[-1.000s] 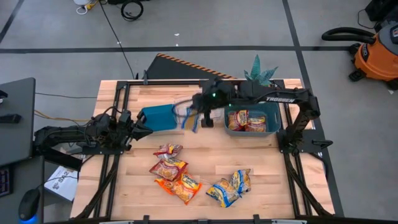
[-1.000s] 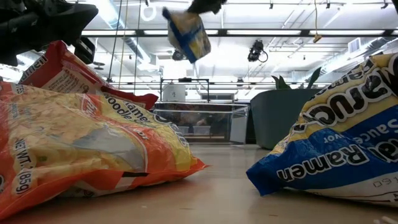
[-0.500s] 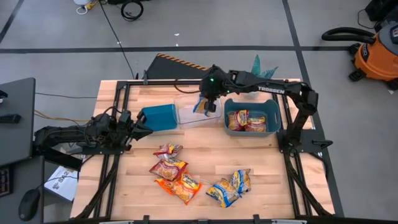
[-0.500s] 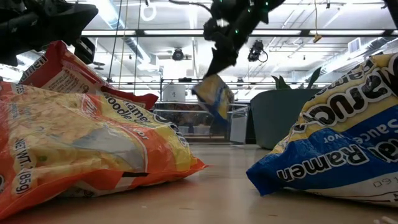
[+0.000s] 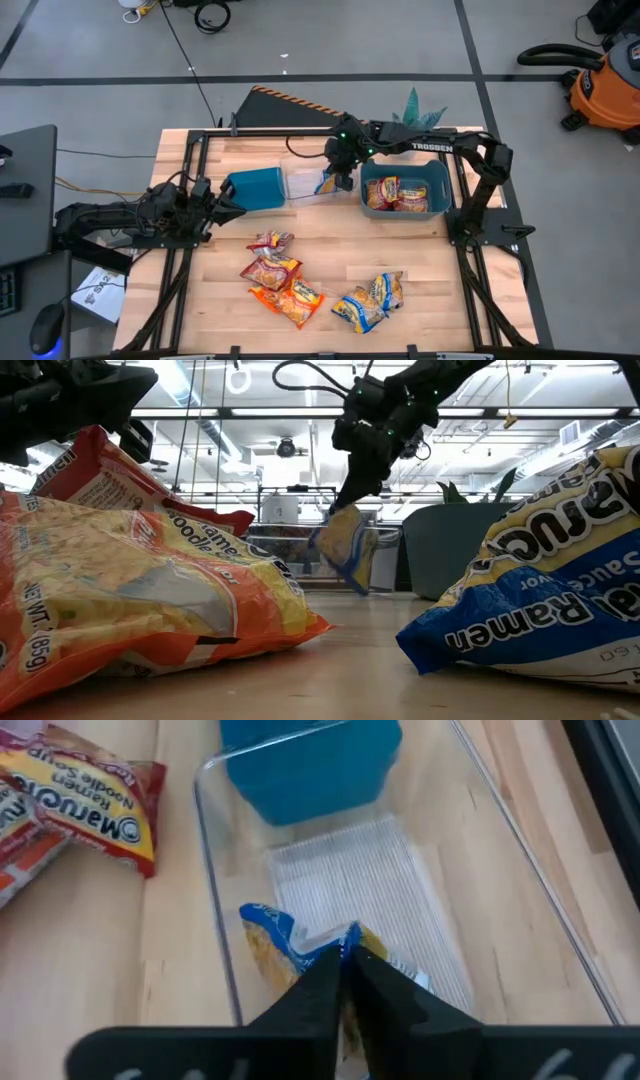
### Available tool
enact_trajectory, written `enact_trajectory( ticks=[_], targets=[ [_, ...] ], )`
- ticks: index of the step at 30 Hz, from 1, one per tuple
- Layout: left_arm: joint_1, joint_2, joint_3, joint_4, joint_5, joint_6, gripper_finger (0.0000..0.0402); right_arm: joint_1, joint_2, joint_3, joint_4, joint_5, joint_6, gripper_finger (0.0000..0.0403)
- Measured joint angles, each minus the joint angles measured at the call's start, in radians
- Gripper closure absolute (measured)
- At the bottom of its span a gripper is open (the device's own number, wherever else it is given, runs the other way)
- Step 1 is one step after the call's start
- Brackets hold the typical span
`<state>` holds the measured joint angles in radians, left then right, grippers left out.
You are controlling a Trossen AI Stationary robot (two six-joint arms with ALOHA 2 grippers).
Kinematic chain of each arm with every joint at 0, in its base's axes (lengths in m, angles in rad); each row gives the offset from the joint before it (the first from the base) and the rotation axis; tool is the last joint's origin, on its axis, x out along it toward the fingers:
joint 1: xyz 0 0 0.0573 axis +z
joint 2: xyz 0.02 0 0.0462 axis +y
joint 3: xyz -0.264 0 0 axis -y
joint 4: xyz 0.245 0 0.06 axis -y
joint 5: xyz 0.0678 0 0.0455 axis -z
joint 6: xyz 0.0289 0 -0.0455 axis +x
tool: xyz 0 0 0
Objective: Sort Maruchan noodles
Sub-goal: Put the top blue noddle pack into the transparent shelf, then put the right blue noddle pack into the transparent bin
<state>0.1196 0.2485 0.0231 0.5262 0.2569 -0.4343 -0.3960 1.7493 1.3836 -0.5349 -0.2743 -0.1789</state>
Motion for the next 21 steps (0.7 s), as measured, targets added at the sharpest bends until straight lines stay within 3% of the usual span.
enact_trajectory(
  ticks=[5,8,10,21],
  targets=[
    [0.000,0.000,0.000,0.000,0.000,0.000,0.0374,0.000,0.000,-0.022,0.058,0.025,0.028,0.0323],
    [0.000,0.000,0.000,0.000,0.000,0.000,0.0374,0.000,0.000,-0.012,-0.011,0.117,0.025,0.0307],
    [0.000,0.000,0.000,0.000,0.000,0.000,0.0374,0.000,-0.001,-0.005,-0.050,0.171,0.010,0.0302],
    [0.000,0.000,0.000,0.000,0.000,0.000,0.0374,0.086,-0.001,-0.046,-0.162,0.204,-0.026,0.0300]
  ],
)
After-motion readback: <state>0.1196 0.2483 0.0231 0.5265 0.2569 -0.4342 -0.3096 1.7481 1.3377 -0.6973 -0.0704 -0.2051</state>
